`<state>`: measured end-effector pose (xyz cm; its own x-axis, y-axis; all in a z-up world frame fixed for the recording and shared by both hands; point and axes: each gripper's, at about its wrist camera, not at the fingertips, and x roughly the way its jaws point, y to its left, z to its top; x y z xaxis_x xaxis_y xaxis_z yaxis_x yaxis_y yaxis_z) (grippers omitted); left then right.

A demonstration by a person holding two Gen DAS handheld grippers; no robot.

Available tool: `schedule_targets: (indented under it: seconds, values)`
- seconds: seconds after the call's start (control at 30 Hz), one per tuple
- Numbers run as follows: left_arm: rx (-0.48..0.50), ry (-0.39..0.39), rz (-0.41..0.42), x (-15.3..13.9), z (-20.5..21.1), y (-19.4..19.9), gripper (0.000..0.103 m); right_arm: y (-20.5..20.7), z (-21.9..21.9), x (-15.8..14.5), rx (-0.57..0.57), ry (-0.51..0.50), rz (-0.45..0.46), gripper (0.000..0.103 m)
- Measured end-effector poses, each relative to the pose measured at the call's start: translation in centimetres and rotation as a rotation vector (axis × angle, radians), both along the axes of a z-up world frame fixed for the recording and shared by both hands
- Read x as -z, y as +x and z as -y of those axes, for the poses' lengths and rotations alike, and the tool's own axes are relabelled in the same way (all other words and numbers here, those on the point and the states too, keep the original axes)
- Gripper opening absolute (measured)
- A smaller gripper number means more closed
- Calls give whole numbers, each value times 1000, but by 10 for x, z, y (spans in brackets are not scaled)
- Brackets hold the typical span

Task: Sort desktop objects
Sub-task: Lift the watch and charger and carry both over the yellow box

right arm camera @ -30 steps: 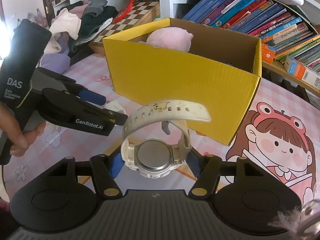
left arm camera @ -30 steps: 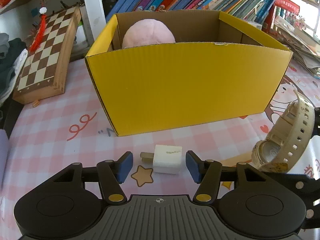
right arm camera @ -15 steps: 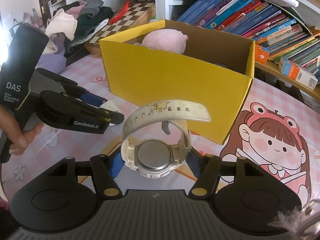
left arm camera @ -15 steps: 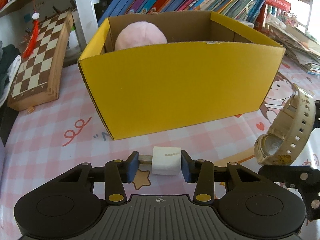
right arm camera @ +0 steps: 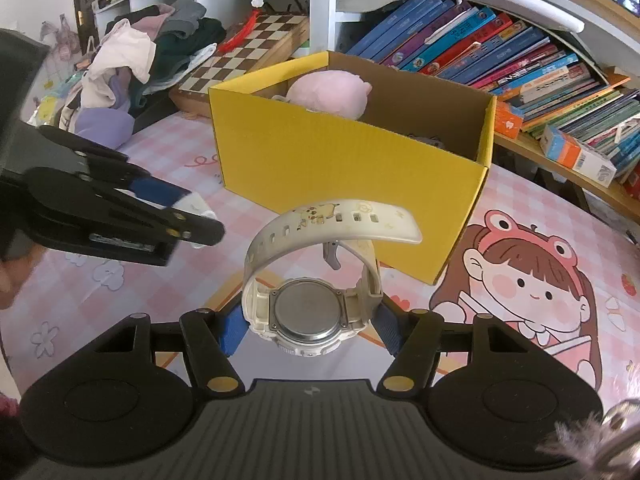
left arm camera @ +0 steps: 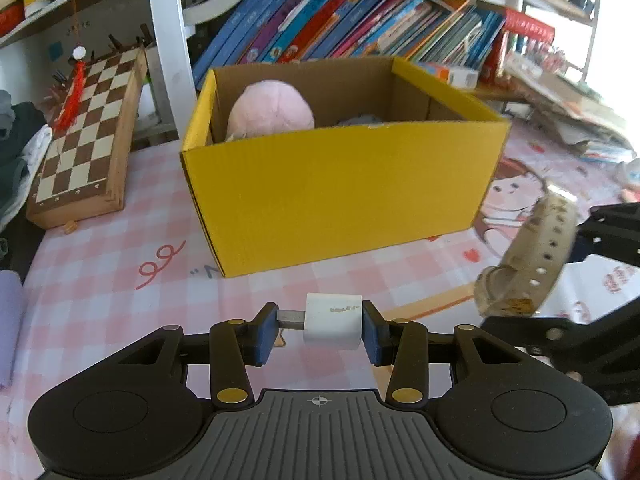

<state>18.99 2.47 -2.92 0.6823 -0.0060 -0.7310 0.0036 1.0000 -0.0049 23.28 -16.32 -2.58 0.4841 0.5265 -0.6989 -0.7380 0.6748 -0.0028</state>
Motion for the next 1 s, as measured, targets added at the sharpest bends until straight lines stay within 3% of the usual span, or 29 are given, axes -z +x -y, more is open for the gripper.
schedule_targets:
  seconds: [0.57, 1.0]
  values:
    - [54, -6, 156, -60, 4, -25, 42, -17, 11, -39, 7, 15, 92, 62]
    - [138, 88, 260, -99, 20, 3, 42, 31, 21, -96, 2, 40, 240, 62]
